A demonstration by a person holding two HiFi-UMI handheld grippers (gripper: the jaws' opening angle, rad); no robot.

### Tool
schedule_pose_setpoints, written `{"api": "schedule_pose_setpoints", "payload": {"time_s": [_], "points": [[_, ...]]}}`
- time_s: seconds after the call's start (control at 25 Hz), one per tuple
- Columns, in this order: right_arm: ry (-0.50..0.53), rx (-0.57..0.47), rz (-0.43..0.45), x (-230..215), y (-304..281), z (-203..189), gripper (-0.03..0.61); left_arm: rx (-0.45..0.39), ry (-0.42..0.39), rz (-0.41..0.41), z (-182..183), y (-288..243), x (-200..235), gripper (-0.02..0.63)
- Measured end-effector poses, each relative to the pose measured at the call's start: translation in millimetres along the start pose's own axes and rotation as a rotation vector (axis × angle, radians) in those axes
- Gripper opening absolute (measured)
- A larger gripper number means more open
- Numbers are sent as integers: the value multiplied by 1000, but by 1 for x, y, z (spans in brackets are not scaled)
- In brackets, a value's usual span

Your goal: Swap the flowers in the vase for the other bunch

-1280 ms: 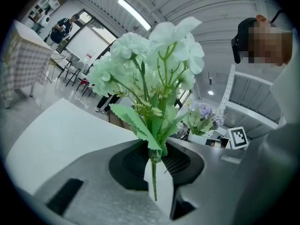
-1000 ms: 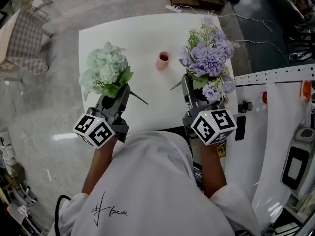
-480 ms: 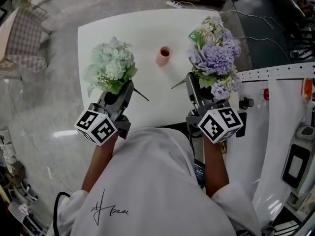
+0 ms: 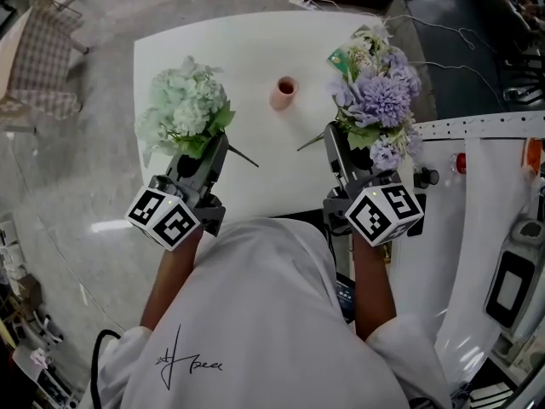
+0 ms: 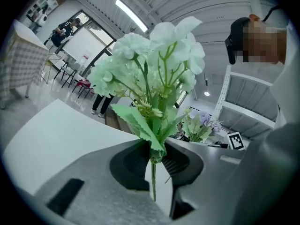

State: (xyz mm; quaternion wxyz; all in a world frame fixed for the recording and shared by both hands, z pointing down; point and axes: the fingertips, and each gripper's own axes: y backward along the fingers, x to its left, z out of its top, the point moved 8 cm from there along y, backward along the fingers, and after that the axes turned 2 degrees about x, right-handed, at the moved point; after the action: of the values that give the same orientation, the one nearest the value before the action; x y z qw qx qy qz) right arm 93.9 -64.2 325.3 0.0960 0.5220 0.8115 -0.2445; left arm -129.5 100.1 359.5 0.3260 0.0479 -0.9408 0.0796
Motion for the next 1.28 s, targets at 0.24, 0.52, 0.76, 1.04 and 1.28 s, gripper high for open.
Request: {"api": "schedule_pose_setpoints", "payload": {"time_s": [0.24,0.52,0.76,1.04,1.28], "points": [[-2,4,-9,-4,2,2,23,-2,16,-2,2,-1,1,64],[-21,1,0,-7,5,0,23,7,29,14,1,-3,2,66],[-51,-16,11,-12,9,1,24,4,17,9,7,-9,-1,66],[-85,-32,36,-19,13,4,24,3,14,9,9,-11,0,66],[-86,-21,39,-21,13,3,25,-4,0,-4,16,-18,-3,66]]}}
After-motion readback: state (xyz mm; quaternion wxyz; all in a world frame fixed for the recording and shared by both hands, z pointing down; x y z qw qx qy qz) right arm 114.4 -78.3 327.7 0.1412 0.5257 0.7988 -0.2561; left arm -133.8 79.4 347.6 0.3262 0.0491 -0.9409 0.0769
